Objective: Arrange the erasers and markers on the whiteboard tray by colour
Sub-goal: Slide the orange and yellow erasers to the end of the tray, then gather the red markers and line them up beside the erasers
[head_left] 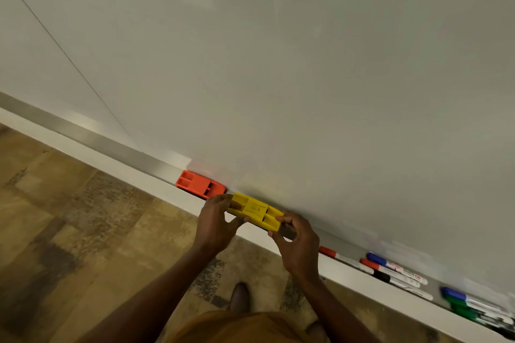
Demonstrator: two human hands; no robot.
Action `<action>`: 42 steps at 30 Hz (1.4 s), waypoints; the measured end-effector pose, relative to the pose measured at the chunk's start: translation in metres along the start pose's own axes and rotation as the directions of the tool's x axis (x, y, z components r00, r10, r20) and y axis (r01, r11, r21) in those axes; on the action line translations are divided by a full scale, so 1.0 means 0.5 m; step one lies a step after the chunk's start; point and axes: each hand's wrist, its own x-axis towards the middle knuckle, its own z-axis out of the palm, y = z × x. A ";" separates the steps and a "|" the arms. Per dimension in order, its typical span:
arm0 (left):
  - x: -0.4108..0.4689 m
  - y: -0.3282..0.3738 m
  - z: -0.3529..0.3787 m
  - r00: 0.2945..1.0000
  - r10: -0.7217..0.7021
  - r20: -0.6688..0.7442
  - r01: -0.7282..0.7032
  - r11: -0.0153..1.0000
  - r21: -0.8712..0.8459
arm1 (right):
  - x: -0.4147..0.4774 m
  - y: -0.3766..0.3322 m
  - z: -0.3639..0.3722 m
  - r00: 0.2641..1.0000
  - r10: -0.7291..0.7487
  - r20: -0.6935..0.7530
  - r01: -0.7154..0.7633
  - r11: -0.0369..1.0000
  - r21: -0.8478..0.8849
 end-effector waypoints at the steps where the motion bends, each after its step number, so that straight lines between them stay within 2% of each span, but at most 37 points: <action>1: 0.003 -0.003 0.002 1.000 0.004 0.009 -0.004 1.000 0.004 | -0.002 0.002 0.009 1.000 0.003 -0.008 -0.003 1.000 -0.012; 6: 0.016 -0.013 0.011 0.998 0.029 0.059 -0.031 0.999 0.028 | -0.007 0.014 0.043 0.999 0.044 -0.024 -0.045 0.998 -0.053; 12: 0.028 -0.025 0.027 0.997 0.048 0.064 -0.051 0.997 0.058 | 0.005 0.010 0.066 0.999 0.027 -0.034 -0.031 0.993 -0.114; 21: 0.029 -0.061 0.049 0.989 0.100 0.108 -0.116 0.981 0.157 | 0.000 0.015 0.091 0.998 0.060 0.003 -0.058 0.981 -0.184; 27: 0.033 -0.077 0.062 0.965 0.176 0.194 -0.233 0.916 0.326 | 0.002 0.028 0.088 0.992 0.008 0.128 0.028 0.961 -0.274; 32: 0.020 -0.037 0.056 0.968 0.131 0.212 -0.218 0.858 0.464 | -0.002 0.034 0.069 0.978 -0.039 0.204 0.096 0.957 -0.274; 36: -0.012 0.007 0.058 0.970 0.144 0.197 -0.235 0.772 0.591 | -0.020 0.049 0.031 0.991 -0.029 0.133 0.064 0.962 -0.265; 39: -0.045 0.043 0.076 0.929 0.283 0.237 -0.369 0.726 0.580 | -0.048 0.077 -0.033 1.000 -0.010 0.020 0.015 0.958 -0.287; 42: -0.069 0.086 0.107 0.787 0.506 0.354 -0.616 0.610 0.498 | -0.072 0.114 -0.128 0.993 0.019 -0.112 -0.058 0.935 -0.350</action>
